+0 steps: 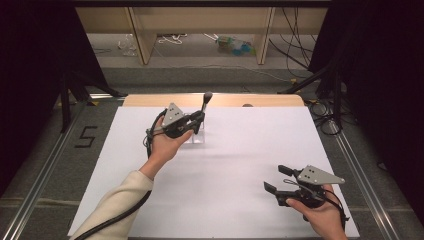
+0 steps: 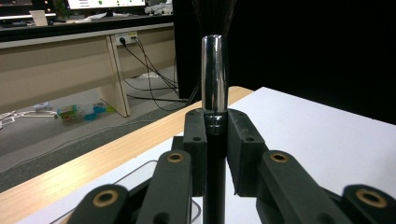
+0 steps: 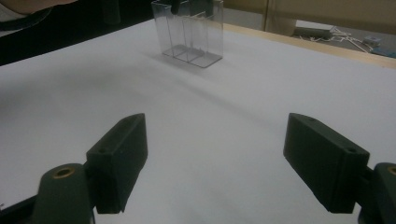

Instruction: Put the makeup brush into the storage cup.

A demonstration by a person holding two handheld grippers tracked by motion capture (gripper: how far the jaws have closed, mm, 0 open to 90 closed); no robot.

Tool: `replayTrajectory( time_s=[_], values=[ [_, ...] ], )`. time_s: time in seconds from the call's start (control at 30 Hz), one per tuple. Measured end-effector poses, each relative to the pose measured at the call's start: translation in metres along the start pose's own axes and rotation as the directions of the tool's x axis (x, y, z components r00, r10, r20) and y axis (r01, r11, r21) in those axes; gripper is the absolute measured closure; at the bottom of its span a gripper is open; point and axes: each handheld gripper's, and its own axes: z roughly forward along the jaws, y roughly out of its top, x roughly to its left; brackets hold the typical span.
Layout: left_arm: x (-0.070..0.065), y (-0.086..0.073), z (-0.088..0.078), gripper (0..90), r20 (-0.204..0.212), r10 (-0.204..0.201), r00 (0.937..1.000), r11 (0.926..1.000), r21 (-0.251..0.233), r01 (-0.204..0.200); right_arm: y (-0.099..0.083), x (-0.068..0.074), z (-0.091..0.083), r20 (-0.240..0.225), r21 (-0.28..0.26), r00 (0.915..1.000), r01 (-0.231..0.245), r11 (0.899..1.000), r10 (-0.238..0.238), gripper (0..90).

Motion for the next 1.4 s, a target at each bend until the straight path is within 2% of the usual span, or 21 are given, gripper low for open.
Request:
replayTrajectory(
  time_s=[0.1,0.17,0.2,0.3,0.37,0.4,0.43,0.47,0.5,0.6,0.63,0.67,0.7,1.1,1.17,1.2,1.4],
  values=[
    [-0.0001,0.0005,0.0002,78.8,0.0,-0.002,1.0,1.0,-0.003,0.002,0.0001,-0.0011,0.0001,0.009,-0.007,0.9998,0.02,1.0,-0.02,22.8],
    [0.0001,0.0011,0.0001,78.9,-0.001,-0.002,1.0,1.0,-0.004,0.002,0.0,0.0,-0.0001,0.0,0.002,1.0,0.002,1.0,-0.002,22.8],
    [0.0003,0.0013,0.0001,78.8,-0.001,-0.002,1.0,1.0,-0.004,0.002,0.0001,-0.0013,0.0001,0.013,-0.011,0.9996,0.025,1.0,-0.025,22.8],
    [0.0007,0.0019,0.0004,78.8,-0.002,0.0,1.0,1.0,-0.007,0.0,0.0,-0.0001,0.0,0.0,0.002,1.0,0.003,1.0,-0.003,22.8],
    [0.0008,0.0021,0.0006,78.8,-0.003,-0.001,1.0,1.0,-0.006,0.0,0.0001,-0.001,0.0001,0.008,-0.005,0.9998,0.018,1.0,-0.018,22.8],
    [0.0008,0.0022,0.0008,78.8,-0.003,0.0,1.0,1.0,-0.006,0.0,0.0,0.0001,0.0,-0.001,0.004,1.0,0.0,1.0,0.0,22.8],
    [0.0009,0.0024,0.0008,78.8,-0.004,0.0,1.0,1.0,-0.006,0.0,0.0001,-0.0013,0.0003,0.013,-0.009,0.9996,0.025,1.0,-0.025,22.8],
    [0.0009,0.0026,0.0009,78.9,-0.004,-0.001,1.0,1.0,-0.007,0.001,0.0001,-0.0013,0.0003,0.012,-0.01,0.9996,0.025,1.0,-0.025,22.8],
    [0.0009,0.0028,0.0011,78.8,-0.002,0.0,1.0,1.0,-0.009,0.0,0.0,0.0,0.0,-0.001,0.004,1.0,0.0,1.0,0.0,22.8],
    [0.001,0.0033,0.0016,78.9,-0.002,0.0,1.0,1.0,-0.01,0.0,0.0,0.0,0.0,0.0,0.002,1.0,0.002,1.0,-0.002,22.8],
    [0.001,0.0034,0.0017,78.8,-0.002,-0.002,1.0,0.9999,-0.01,0.002,0.0,-0.0013,0.0003,0.011,-0.009,0.9996,0.024,1.0,-0.024,22.8],
    [0.001,0.0036,0.0018,78.8,-0.003,0.0,1.0,0.9999,-0.01,0.0,-0.0002,-0.0001,0.0,0.001,0.005,1.0,0.001,1.0,-0.001,22.8],
    [0.001,0.0038,0.0019,78.8,-0.004,0.002,1.0,0.9999,-0.01,-0.002,-0.0001,-0.0001,0.0,-0.001,0.004,1.0,0.0,1.0,0.0,22.8],
    [0.0028,0.0067,0.0016,78.8,-0.009,0.005,0.9999,0.9998,-0.018,-0.006,-0.0001,0.0,-0.0001,0.0,0.004,1.0,0.001,1.0,-0.001,22.8],
    [0.0029,0.007,0.0018,78.8,-0.009,0.005,0.9999,0.9998,-0.018,-0.006,0.0001,-0.0011,0.0,0.009,-0.006,0.9998,0.019,1.0,-0.019,22.8],
    [0.0028,0.007,0.002,78.8,-0.008,0.003,1.0,0.9998,-0.019,-0.003,0.0,-0.0001,-0.0001,0.001,0.003,1.0,0.002,1.0,-0.002,22.8],
    [0.0031,0.0075,0.0027,78.8,-0.011,0.008,0.9999,0.9998,-0.017,-0.008,-0.0001,0.0,-0.0001,0.0,0.003,1.0,0.001,1.0,-0.001,22.8]
  ],
)
